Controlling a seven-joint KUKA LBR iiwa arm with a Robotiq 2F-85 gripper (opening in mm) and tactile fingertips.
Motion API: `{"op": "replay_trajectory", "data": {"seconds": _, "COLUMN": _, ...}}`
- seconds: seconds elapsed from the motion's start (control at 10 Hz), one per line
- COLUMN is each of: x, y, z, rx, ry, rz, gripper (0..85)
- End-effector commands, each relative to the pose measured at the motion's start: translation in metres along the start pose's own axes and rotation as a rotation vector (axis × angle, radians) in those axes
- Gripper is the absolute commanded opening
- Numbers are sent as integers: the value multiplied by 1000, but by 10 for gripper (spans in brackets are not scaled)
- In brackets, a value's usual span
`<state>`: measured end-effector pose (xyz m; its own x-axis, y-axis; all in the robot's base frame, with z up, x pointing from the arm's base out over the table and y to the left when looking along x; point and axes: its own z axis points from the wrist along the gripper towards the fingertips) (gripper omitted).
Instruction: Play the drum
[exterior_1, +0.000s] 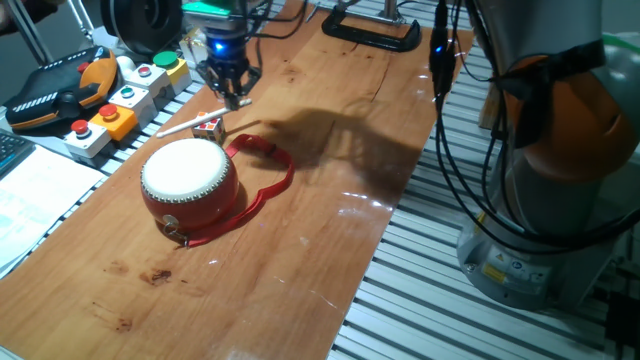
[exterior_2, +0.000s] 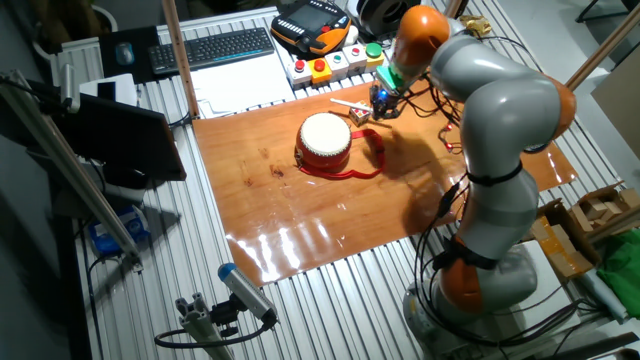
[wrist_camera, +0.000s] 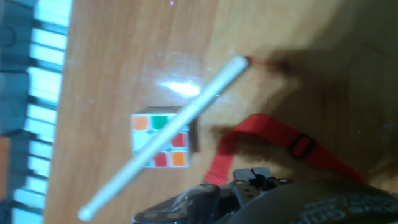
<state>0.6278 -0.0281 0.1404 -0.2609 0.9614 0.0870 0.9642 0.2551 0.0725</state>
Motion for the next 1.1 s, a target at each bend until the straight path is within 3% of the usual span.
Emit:
{"op": "replay_trajectory", "data": {"seconds": 0.0, "x": -1, "y": 7, "z": 1, "rx": -2, "ry": -1, "rz": 4, "gripper": 7}}
{"op": "replay_trajectory", "data": {"seconds": 0.3, "x": 1, "y": 15, "z": 3, "rx": -21, "ry": -5, "rz": 29, "gripper": 7}}
{"op": "replay_trajectory", "data": {"seconds": 0.4, "x": 0, "y": 15, "z": 2, "rx": -27, "ry": 14, "rz": 44, "gripper": 7}}
{"op": "replay_trajectory", "data": {"seconds": 0.7, "x": -14, "y": 17, "z": 11, "rx": -38, "ry": 0, "rz": 117, "gripper": 7}}
{"op": "replay_trajectory", "data": {"seconds": 0.9, "x": -20, "y": 14, "z": 13, "rx": -41, "ry": 26, "rz": 123, "gripper": 37}}
{"op": "replay_trajectory", "data": {"seconds": 1.0, "x": -23, "y": 13, "z": 12, "rx": -40, "ry": -3, "rz": 138, "gripper": 93}}
